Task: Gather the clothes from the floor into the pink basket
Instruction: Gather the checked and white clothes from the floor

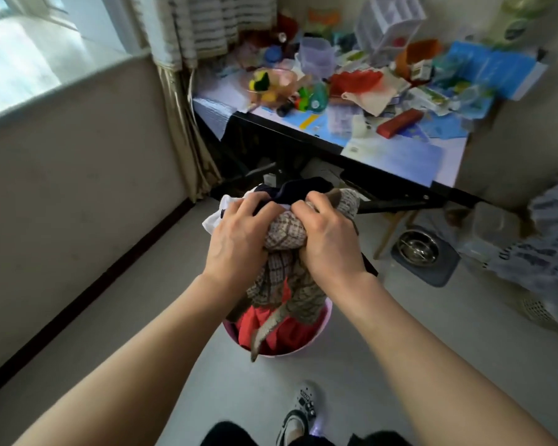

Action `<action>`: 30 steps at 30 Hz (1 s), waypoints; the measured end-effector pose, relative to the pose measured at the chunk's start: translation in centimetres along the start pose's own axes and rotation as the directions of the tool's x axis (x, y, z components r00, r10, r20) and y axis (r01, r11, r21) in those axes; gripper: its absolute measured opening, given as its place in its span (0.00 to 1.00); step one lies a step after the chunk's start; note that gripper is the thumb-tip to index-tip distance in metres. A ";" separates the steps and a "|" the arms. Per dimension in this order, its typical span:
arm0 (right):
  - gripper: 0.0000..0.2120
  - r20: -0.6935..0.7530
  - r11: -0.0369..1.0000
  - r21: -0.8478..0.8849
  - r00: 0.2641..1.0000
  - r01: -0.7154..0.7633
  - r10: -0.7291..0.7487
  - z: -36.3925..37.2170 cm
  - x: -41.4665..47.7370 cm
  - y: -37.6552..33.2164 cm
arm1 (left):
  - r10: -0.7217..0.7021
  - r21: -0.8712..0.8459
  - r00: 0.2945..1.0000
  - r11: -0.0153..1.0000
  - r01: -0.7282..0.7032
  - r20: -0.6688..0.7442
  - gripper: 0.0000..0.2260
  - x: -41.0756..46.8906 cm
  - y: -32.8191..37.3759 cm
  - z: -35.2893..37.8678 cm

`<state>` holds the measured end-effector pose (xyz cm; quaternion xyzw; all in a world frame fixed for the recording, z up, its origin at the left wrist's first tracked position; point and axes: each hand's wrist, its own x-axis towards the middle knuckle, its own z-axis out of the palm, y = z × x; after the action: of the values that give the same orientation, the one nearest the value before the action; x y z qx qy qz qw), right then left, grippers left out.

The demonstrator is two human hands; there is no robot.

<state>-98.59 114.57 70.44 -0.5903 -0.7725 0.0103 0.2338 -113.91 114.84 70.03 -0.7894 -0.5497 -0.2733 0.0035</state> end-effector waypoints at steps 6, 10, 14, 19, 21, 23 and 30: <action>0.13 0.042 0.998 0.065 0.999 -0.006 0.003 4.1 4.2 2.2 | -0.040 -0.027 0.999 0.999 0.040 0.019 0.21 3.3 -2.9 3.8; 0.23 0.167 0.971 0.142 0.971 -0.193 0.169 8.9 4.4 3.8 | -0.051 -0.148 0.988 0.986 0.073 0.147 0.24 3.8 -6.0 8.1; 0.44 0.620 0.870 0.110 0.717 -0.481 0.318 15.2 2.4 5.1 | -0.115 -0.025 0.738 0.984 0.175 0.665 0.43 1.6 -9.6 13.7; 0.47 0.698 0.784 0.123 0.615 -0.608 0.367 19.1 -0.4 4.6 | 0.006 -0.014 0.626 1.000 0.008 0.780 0.48 0.1 -13.9 17.5; 0.47 0.662 0.771 0.142 0.639 -0.620 0.392 19.3 -1.2 4.3 | 0.052 -0.030 0.631 0.999 -0.045 0.774 0.44 1.0 -14.7 18.1; 0.46 0.633 0.735 0.145 0.633 -0.663 0.446 18.7 -2.1 4.3 | 0.102 -0.048 0.602 0.993 -0.106 0.792 0.41 2.4 -14.3 18.3; 0.42 0.460 0.637 0.091 0.599 -0.766 0.655 13.7 -5.6 5.9 | 0.289 -0.136 0.514 0.940 -0.314 0.808 0.37 5.6 -8.2 18.3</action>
<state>-97.26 114.74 54.58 -0.7970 -0.4892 0.3280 0.1339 -111.83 128.49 54.47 -0.9081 -0.3467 0.1345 -0.1926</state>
